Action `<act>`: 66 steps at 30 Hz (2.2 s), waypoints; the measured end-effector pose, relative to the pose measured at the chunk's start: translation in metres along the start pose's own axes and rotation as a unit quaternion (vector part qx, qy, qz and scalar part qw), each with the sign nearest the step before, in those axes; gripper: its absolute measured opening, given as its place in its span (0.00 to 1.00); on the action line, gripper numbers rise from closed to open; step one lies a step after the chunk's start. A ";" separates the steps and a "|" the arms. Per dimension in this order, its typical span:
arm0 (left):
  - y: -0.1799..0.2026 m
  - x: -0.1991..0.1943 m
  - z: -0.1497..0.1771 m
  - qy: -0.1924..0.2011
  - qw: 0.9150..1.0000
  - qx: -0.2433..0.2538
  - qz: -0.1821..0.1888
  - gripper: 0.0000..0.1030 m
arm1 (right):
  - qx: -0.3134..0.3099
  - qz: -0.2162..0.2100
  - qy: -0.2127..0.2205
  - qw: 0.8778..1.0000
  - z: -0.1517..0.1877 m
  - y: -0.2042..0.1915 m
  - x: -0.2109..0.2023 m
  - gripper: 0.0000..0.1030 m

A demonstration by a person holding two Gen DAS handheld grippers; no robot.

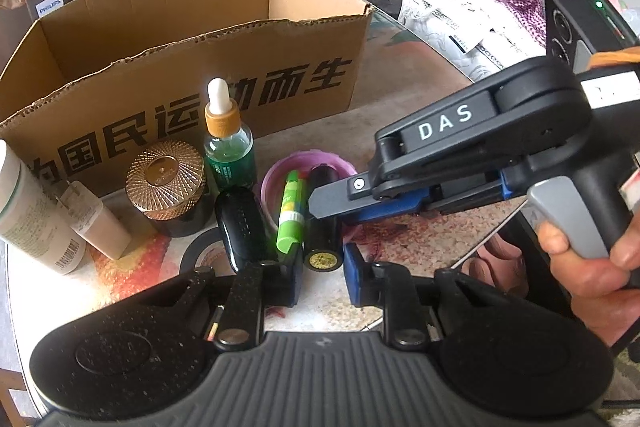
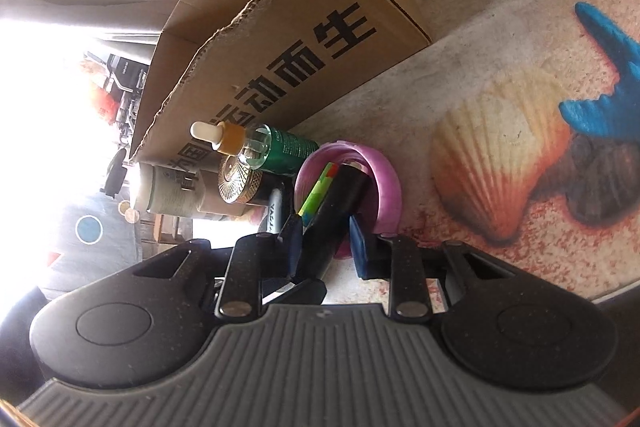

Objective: Organize rigid objects
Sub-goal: 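Close the right gripper on the black cylinder in the pink lid, then carry the black cylinder into the cardboard box and open the right gripper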

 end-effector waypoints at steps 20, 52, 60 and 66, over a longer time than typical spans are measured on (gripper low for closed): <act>0.001 -0.028 -0.002 0.038 0.999 -0.017 0.009 0.22 | 0.137 -0.111 -0.021 0.984 0.014 0.020 -0.017 0.29; 0.005 -0.036 0.003 0.039 0.998 -0.026 0.029 0.23 | 0.085 -0.135 0.017 0.987 0.039 0.005 -0.033 0.21; -0.031 -0.105 -0.050 0.140 0.989 -0.031 -0.023 0.24 | -0.088 -0.143 0.073 0.983 0.012 -0.092 -0.074 0.21; -0.099 -0.110 -0.094 0.139 0.985 -0.086 -0.052 0.23 | -0.129 -0.180 0.031 0.975 -0.045 -0.168 -0.044 0.21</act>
Point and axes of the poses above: each gripper's, at about its wrist camera, not at the fingertips, and x roughly the way its jaws point, y to its right, z to its underside, the point moved 9 cm from there along x, roughly the way its jaws point, and after that the axes turned 2 degrees about x, right-handed, at the moved point
